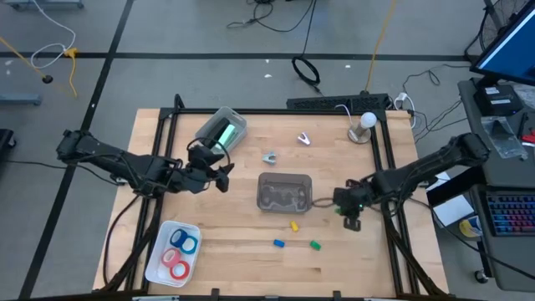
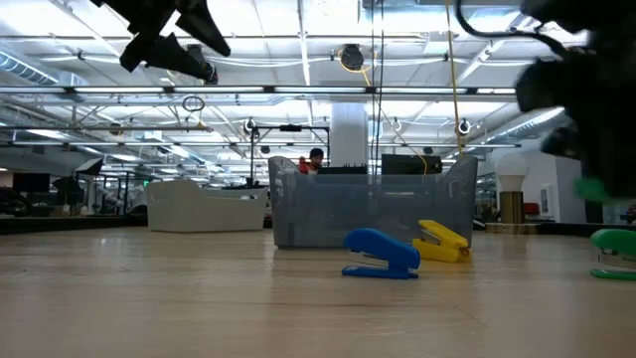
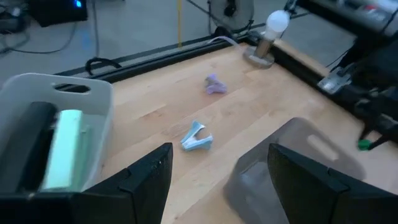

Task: Pick and place Stapler, Stapler remover, tape
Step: Put the top right small green stapler into the gray bin

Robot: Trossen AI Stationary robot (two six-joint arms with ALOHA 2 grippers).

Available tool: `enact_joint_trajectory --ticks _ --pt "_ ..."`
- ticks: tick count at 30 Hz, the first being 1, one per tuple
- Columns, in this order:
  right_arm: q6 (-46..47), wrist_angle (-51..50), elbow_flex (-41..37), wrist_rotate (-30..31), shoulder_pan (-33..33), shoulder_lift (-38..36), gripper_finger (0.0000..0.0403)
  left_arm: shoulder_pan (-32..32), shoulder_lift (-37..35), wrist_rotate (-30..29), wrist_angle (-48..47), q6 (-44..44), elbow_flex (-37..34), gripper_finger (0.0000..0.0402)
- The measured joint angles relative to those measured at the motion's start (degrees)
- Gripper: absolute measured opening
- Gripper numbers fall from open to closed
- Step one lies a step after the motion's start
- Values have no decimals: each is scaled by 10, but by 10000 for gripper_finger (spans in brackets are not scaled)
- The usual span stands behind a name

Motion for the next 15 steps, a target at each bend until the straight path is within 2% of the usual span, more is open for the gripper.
enact_joint_trajectory --ticks 3,7,11,15 --pt "-18 11 37 33 -31 -22 56 9 0 32 35 2 0 260" --pt "-65 61 76 66 -80 -40 56 26 0 125 99 26 0 260" --pt "-115 169 97 65 -135 -44 57 47 9 227 187 71 0 260" --pt "-126 302 97 44 -180 -40 57 62 34 284 299 137 1 260"
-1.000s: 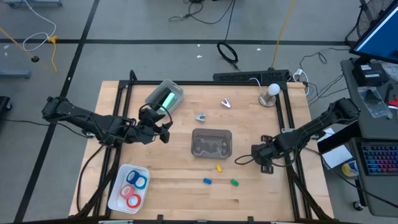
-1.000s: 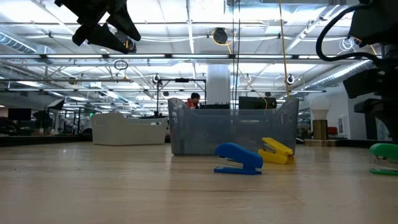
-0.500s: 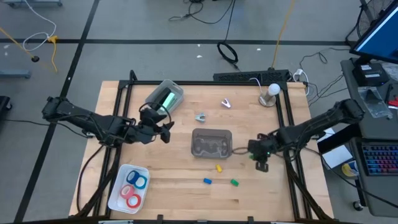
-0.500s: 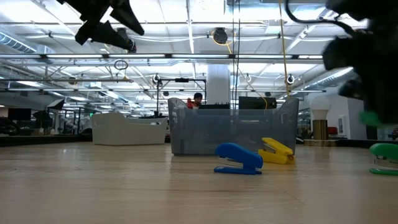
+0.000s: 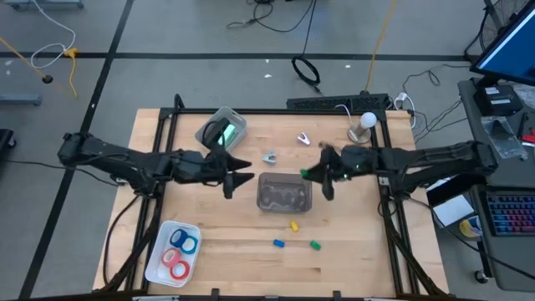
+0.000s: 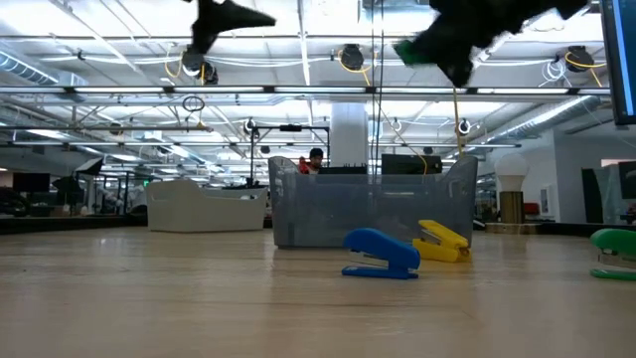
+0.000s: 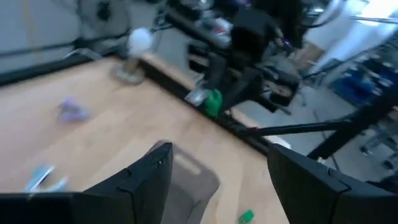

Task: Pick and place Stapler, Stapler remover, tape
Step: Put the top right small green stapler into the gray bin

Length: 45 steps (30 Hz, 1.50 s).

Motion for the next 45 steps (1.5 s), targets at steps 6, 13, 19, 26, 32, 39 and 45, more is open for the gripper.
enact_joint_trajectory --ticks 6,13,19,26,32,39,45 --pt "9 170 1 -16 -21 26 58 11 66 10 149 118 0 260" --pt "9 256 1 -26 -8 76 58 32 142 36 271 153 0 260" --pt "25 314 1 -34 -6 108 59 41 172 63 298 152 3 260" --pt "37 342 1 -43 -6 125 59 47 184 95 308 161 3 260" --pt "45 373 1 -44 -6 143 59 57 186 109 315 152 3 260" --pt "56 406 1 -55 -9 168 59 72 186 130 314 135 3 260" --pt "56 410 0 -56 -18 169 59 83 186 146 314 114 3 259"
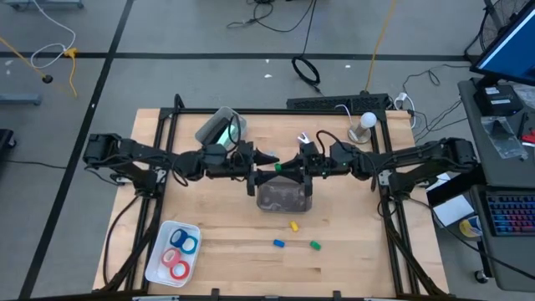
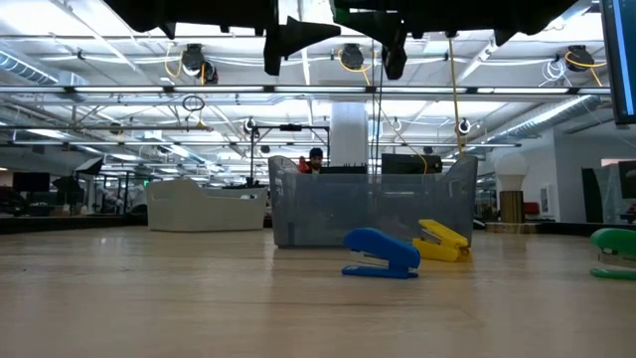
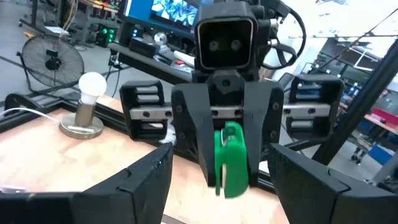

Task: Pick and place Stapler, Stapler remover, tape
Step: Put the top right small green stapler into the gray bin

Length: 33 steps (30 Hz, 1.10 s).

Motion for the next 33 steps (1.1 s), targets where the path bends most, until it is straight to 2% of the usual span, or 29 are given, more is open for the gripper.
enact_joint_trajectory --ticks 4,12,18,33 --pt "0 6 0 0 -2 0 59 10 0 14 0 -14 0 245" --pt "-1 7 0 3 -3 0 59 23 0 37 3 -25 0 167" --pt "-2 6 0 2 -5 0 59 24 -1 44 5 -26 0 128" --pt "0 6 0 -5 -4 4 59 27 -1 39 35 -58 0 135"
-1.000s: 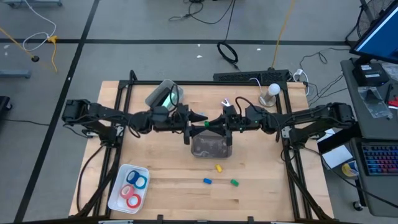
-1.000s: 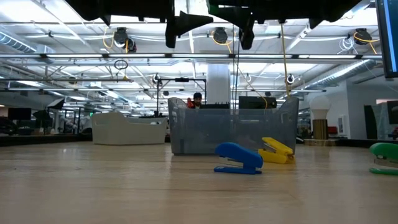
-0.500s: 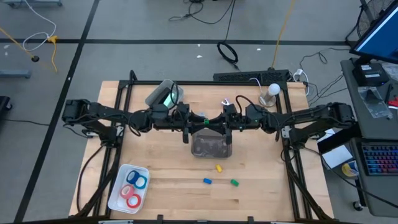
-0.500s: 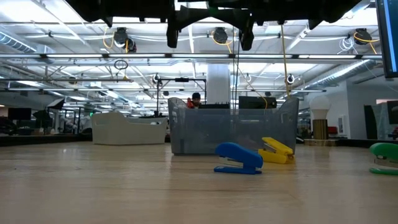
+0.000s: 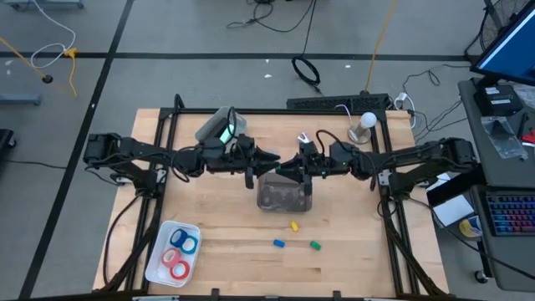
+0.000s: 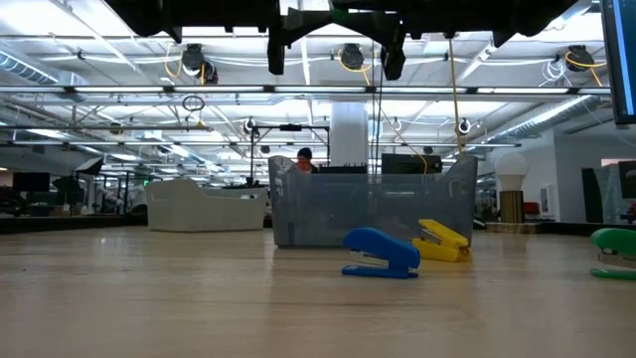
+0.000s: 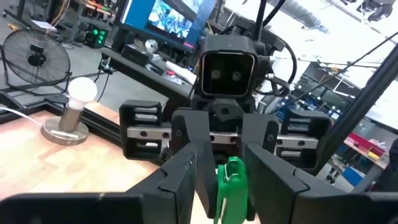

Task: Pick and place Stapler, Stapler remover, tape
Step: Put the top right small green stapler into the gray bin

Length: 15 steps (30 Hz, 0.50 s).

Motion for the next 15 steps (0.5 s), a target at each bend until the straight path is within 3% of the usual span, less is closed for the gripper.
enact_joint_trajectory --ticks 15 --pt "13 18 0 2 -8 14 59 -1 1 24 -37 0 11 133"
